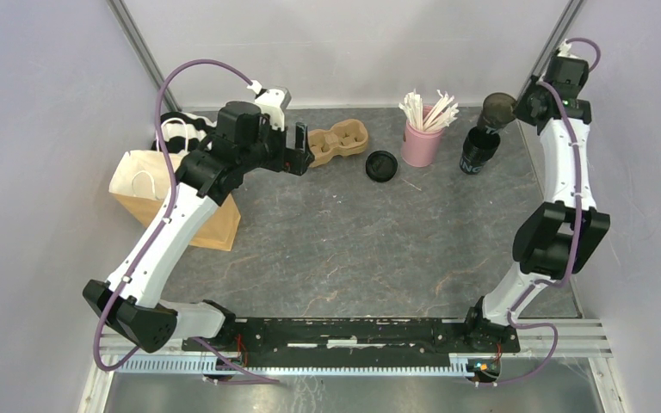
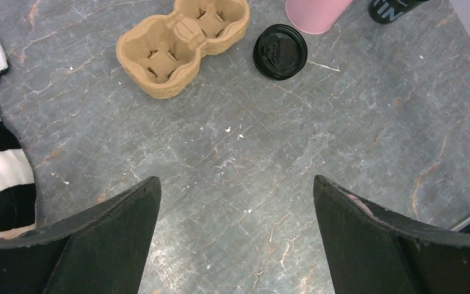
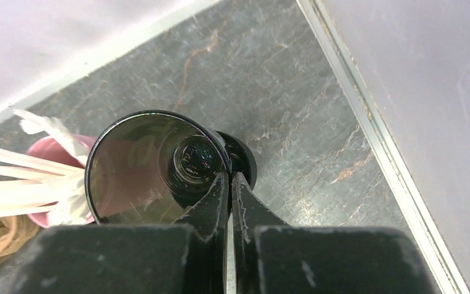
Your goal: Pack the takeout coffee
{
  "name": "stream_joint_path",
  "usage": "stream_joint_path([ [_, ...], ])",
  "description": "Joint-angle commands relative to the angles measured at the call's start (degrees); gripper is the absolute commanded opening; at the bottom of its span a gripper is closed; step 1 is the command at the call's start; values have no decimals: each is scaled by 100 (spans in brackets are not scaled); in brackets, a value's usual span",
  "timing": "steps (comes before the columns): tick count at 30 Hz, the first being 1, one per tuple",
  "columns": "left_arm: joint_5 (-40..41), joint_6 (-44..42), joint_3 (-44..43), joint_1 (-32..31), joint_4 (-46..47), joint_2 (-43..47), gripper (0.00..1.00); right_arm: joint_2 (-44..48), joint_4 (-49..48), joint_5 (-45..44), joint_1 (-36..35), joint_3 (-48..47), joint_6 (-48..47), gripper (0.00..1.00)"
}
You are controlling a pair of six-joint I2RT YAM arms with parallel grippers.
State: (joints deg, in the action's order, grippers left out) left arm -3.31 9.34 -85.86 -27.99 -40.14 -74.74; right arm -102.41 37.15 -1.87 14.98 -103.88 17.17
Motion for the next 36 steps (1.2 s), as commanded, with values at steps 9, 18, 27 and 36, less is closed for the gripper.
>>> stream_joint_path([
  [9,-175,-125,125,-133,305,214,100,1756,-93,1043,-247,802,-883,0],
  [18,-299,-20,231,-248,384,179,100,3134,-230,1125,-1970,3197,-1616,0],
  [27,-372,24,242,-302,375,189,100,3383,-1567,1895,-2754,5367,-833,0],
  [36,-356,15,193,-305,332,179,100,3469,-1745,1539,-3272,6026,-865,0],
])
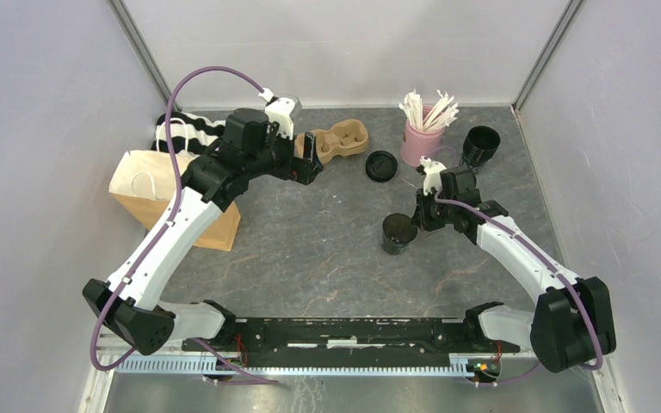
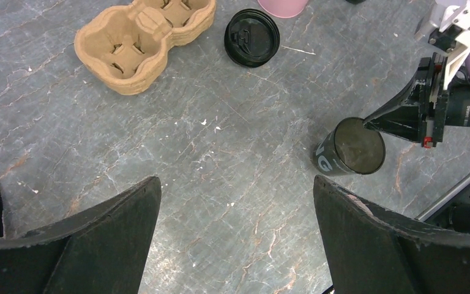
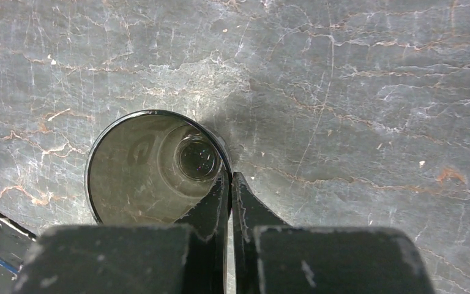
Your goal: Pack the takeout coffee
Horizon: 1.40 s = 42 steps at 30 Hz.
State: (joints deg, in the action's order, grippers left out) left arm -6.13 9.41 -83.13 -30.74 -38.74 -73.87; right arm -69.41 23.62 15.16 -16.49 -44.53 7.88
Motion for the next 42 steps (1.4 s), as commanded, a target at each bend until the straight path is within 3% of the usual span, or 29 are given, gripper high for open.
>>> stream_joint_path([
  [1,-70,13,-81,-33,192,98,100,161,-370,-224,-186,94,39,0],
  [6,-78,23,-72,-28,190,92,100,219,-188,-741,-458,59,-41,0],
  [10,-107,25,-72,-28,192,84,100,266,-114,-897,-551,9,-7,6],
  [18,-61,-16,-63,-28,141,135,100,-54,256,-1042,-556,-1135,26,36],
  [25,24,-91,-129,-33,78,113,100,-1462,-382,-905,-560,-2171,42,52],
  [31,151,-170,-267,-30,-83,35,100,-3019,-476,-807,-627,-3527,-5,59],
  [42,310,-316,-356,-33,-213,-118,100,-4626,-459,-615,-650,-4913,330,55],
])
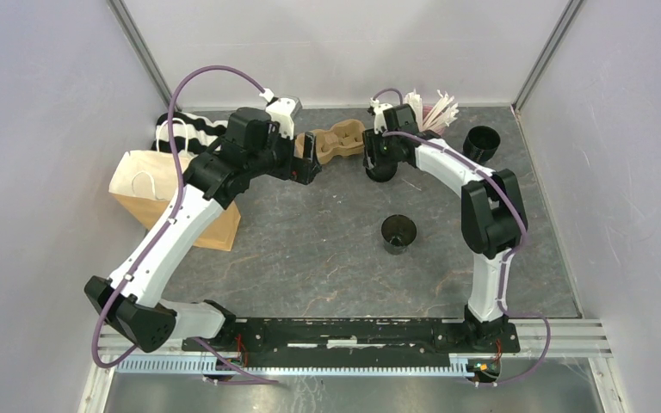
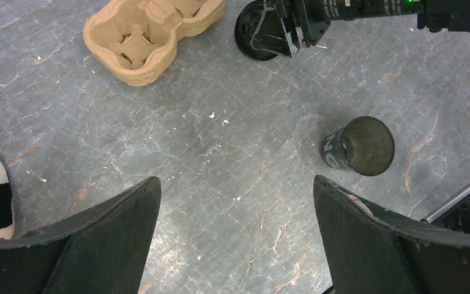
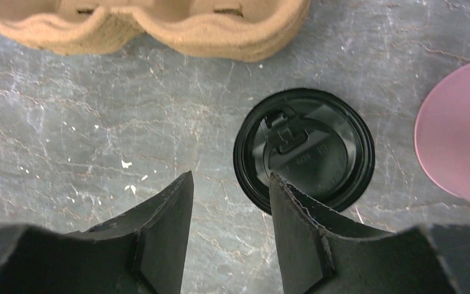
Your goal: Pack the takeout coffee
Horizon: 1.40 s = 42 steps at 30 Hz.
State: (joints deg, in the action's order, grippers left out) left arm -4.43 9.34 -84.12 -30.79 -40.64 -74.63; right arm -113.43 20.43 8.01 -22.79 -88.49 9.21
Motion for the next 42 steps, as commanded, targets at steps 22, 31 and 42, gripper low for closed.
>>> stream_joint_path([
  [22,280,-481,-234,-25,-75,-69,100,-833,-186,197,-10,-695,450,33],
  [31,276,-477,-223,-24,-75,-78,100,-866,-217,244,-2,-669,474,23],
  [42,275,-492,-223,-27,-75,-88,100,-819,-258,271,12,-597,478,7],
])
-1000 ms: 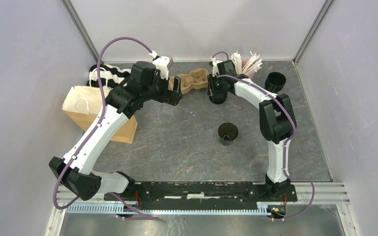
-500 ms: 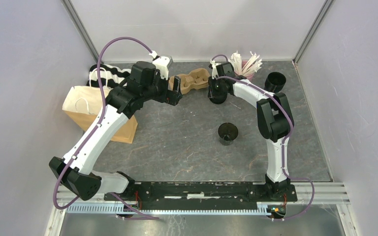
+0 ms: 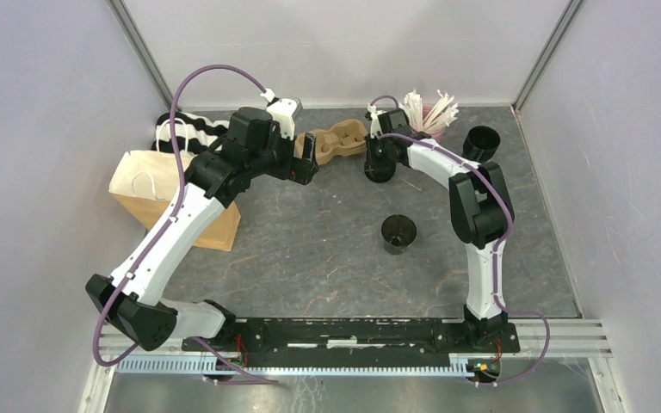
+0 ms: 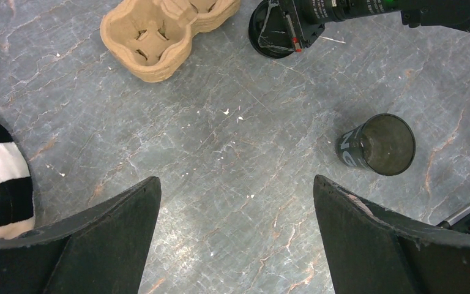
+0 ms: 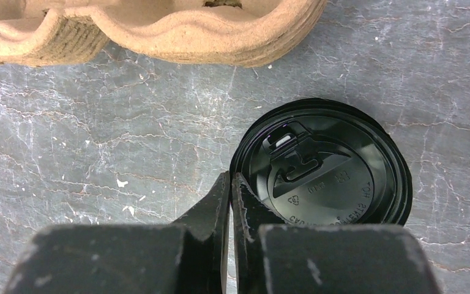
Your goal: Pack the takeout coffee
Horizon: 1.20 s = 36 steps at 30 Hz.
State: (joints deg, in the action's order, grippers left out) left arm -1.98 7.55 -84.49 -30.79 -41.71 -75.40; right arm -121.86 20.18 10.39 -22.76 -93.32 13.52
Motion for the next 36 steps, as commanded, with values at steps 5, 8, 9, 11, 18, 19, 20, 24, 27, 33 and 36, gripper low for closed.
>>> stream_joint_path([
  [5,31,-307,-188,-28,32,-19,100,134,-210,-2,11,-71,22,0],
  [8,26,-306,-191,-25,31,-17,100,238,-225,-39,20,-20,15,0],
  [9,30,-305,-186,-25,37,-14,100,260,-204,-55,22,-20,10,0],
  [11,31,-301,-190,-30,39,-21,100,318,-182,-92,18,-9,-2,0],
  [18,14,-298,-169,-24,55,-3,100,550,-131,-187,27,67,-7,0],
  [19,13,-298,-167,-24,62,-1,100,571,-118,-203,27,68,-8,0],
  [20,13,-298,-167,-26,66,-1,100,596,-118,-209,28,76,-7,0],
  [24,2,-291,-172,-25,71,7,100,688,-97,-216,40,84,-8,0],
  [27,2,-292,-171,-26,74,19,100,728,-96,-244,39,112,-22,0],
  [33,-20,-294,-174,-26,84,50,100,566,-70,-236,40,69,-105,0],
  [36,16,-302,-185,-27,70,68,100,538,-72,-211,46,-28,-104,0],
])
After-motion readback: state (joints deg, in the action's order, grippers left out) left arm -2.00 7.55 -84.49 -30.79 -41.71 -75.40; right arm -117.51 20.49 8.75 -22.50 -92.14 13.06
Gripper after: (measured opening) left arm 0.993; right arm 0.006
